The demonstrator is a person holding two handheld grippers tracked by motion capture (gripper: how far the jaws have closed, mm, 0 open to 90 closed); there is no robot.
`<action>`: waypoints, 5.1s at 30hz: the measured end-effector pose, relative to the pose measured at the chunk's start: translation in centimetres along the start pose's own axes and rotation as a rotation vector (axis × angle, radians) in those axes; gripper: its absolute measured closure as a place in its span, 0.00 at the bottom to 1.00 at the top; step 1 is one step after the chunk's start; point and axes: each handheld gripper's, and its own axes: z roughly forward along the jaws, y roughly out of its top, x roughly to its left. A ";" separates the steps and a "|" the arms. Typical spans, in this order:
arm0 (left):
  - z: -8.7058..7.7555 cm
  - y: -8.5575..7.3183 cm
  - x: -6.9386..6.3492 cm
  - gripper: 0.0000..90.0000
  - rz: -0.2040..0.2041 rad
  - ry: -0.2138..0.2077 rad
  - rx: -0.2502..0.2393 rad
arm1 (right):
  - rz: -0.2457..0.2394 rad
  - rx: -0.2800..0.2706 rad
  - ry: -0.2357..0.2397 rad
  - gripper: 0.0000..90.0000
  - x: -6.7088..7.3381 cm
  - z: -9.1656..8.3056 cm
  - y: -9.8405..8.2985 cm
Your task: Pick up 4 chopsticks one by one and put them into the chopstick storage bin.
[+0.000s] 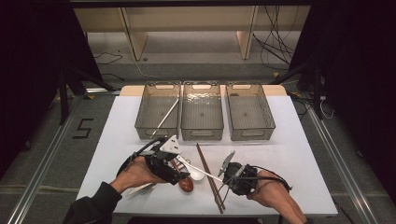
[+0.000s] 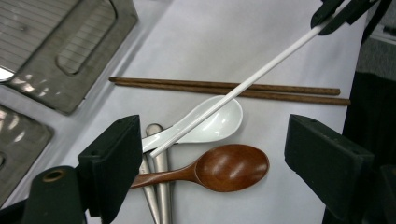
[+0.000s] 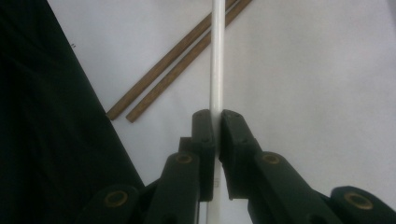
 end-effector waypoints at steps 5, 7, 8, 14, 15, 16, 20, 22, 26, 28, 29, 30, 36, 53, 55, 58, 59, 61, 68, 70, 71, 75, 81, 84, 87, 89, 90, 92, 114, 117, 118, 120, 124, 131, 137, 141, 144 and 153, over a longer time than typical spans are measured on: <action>0.5 0.3 -0.3 0.22 0.013 -0.025 0.041 | -0.017 0.001 -0.003 0.94 0.2 -0.1 0.2; 0.7 0.3 -0.3 0.23 0.019 -0.029 0.051 | -0.028 0.002 -0.004 0.94 0.3 -0.2 0.3; 0.8 0.3 -0.3 0.23 0.026 -0.038 0.064 | -0.031 0.003 -0.005 0.94 0.4 -0.2 0.3; 1.4 0.3 -0.5 0.28 0.065 -0.036 0.109 | -0.052 0.005 -0.004 0.94 0.7 -0.3 0.5; 1.6 0.3 -0.6 0.29 0.070 -0.037 0.121 | -0.050 0.006 -0.002 0.94 0.7 -0.4 0.5; 1.7 0.3 -0.6 0.31 0.081 -0.044 0.132 | -0.055 0.005 -0.001 0.94 0.8 -0.4 0.6; 2.2 0.5 -1.0 0.38 0.099 -0.064 0.174 | -0.080 0.010 0.004 0.94 1.2 -0.4 0.7; 2.5 0.5 -1.1 0.41 0.100 -0.073 0.185 | -0.097 0.011 0.011 0.94 1.3 -0.4 0.8; 2.7 0.4 -1.1 0.49 0.113 -0.096 0.211 | -0.119 0.010 0.017 0.94 1.6 -0.4 0.8; 2.7 0.4 -1.2 0.53 0.134 -0.101 0.215 | -0.129 0.005 0.020 0.94 1.6 -0.4 0.8; 2.7 0.4 -1.2 0.56 0.141 -0.101 0.220 | -0.132 0.011 0.020 0.94 1.7 -0.5 0.9; 2.8 0.4 -1.3 0.57 0.149 -0.103 0.227 | -0.135 0.011 0.019 0.94 1.8 -0.5 0.9; 3.1 0.5 -1.5 0.67 0.195 -0.111 0.260 | -0.152 0.002 0.015 0.94 1.9 -0.7 0.9; 3.0 0.2 -2.1 0.90 0.250 -0.195 0.307 | -0.205 -0.036 -0.022 0.90 1.9 -0.9 0.6; 3.0 0.3 -2.4 0.93 0.258 -0.221 0.297 | -0.151 -0.047 -0.034 0.85 1.3 -1.0 0.5; 3.1 0.1 -1.9 0.95 0.233 -0.197 0.294 | -0.089 -0.091 -0.036 0.67 0.3 -1.3 0.2; 2.9 -0.1 -1.6 0.95 0.228 -0.197 0.289 | -0.064 -0.117 -0.040 0.58 0.2 -1.4 0.1; 2.6 -0.2 -1.2 0.95 0.211 -0.179 0.290 | -0.034 -0.151 -0.051 0.50 -0.2 -1.6 -0.1; 1.1 -0.6 0.6 0.95 0.096 -0.104 0.236 | 0.129 -0.275 -0.051 0.38 -0.9 -2.3 -0.4; 0.8 -0.7 1.0 0.95 0.065 -0.089 0.220 | 0.153 -0.295 -0.048 0.34 -0.9 -2.3 -0.7; 0.6 -0.7 1.2 0.95 0.053 -0.086 0.212 | 0.171 -0.301 -0.046 0.34 -1.0 -2.2 -0.8; -0.2 -0.7 2.0 0.95 0.005 -0.052 0.181 | 0.209 -0.299 -0.050 0.32 -1.0 -1.7 -1.2; -1.1 -0.6 3.3 0.95 -0.077 0.031 0.120 | 0.265 -0.286 -0.042 0.31 -1.2 -0.8 -2.2; -1.5 -0.9 4.3 0.95 -0.135 0.060 0.100 | 0.288 -0.273 -0.038 0.30 -1.4 -0.4 -2.4; -2.0 -1.3 5.6 0.95 -0.192 0.092 0.086 | 0.299 -0.262 -0.035 0.29 -1.5 0.0 -2.5; -2.4 -1.6 6.6 0.95 -0.231 0.111 0.069 | 0.302 -0.257 -0.036 0.29 -1.4 0.1 -2.5; -2.6 -1.7 7.0 0.95 -0.248 0.123 0.056 | 0.305 -0.252 -0.034 0.28 -1.4 0.2 -2.5; -3.0 -1.8 7.8 0.95 -0.282 0.154 0.031 | 0.308 -0.248 -0.030 0.27 -1.5 0.3 -2.5; -2.3 -1.6 17.2 0.95 -0.513 0.296 0.013 | 0.298 -0.246 -0.021 0.27 -1.2 0.4 -2.6; -2.0 -1.8 18.1 0.95 -0.532 0.306 0.019 | 0.298 -0.251 -0.016 0.27 -1.2 0.3 -2.6; -1.9 -1.8 18.3 0.95 -0.536 0.309 0.021 | 0.298 -0.252 -0.013 0.27 -1.2 0.3 -2.6; -1.8 -1.9 18.8 0.95 -0.547 0.316 0.023 | 0.296 -0.251 -0.012 0.27 -1.2 0.3 -2.6; -1.7 -1.7 19.3 0.95 -0.543 0.331 0.038 | 0.291 -0.247 -0.010 0.27 -1.2 0.4 -2.5; -1.4 -1.9 19.9 0.95 -0.561 0.340 0.045 | 0.290 -0.249 -0.009 0.27 -1.2 0.4 -2.6; -0.8 -2.5 20.3 0.95 -0.586 0.339 0.044 | 0.287 -0.244 -0.006 0.27 -1.1 0.4 -2.5; -0.4 -2.7 20.4 0.94 -0.596 0.347 0.063 | 0.287 -0.244 -0.004 0.27 -1.1 0.4 -2.5; -0.2 -3.0 20.5 0.94 -0.607 0.357 0.061 | 0.285 -0.241 -0.003 0.27 -1.1 0.5 -2.5; -0.1 -3.4 20.3 0.74 -0.632 0.355 0.037 | 0.282 -0.238 -0.001 0.28 -1.0 0.5 -2.5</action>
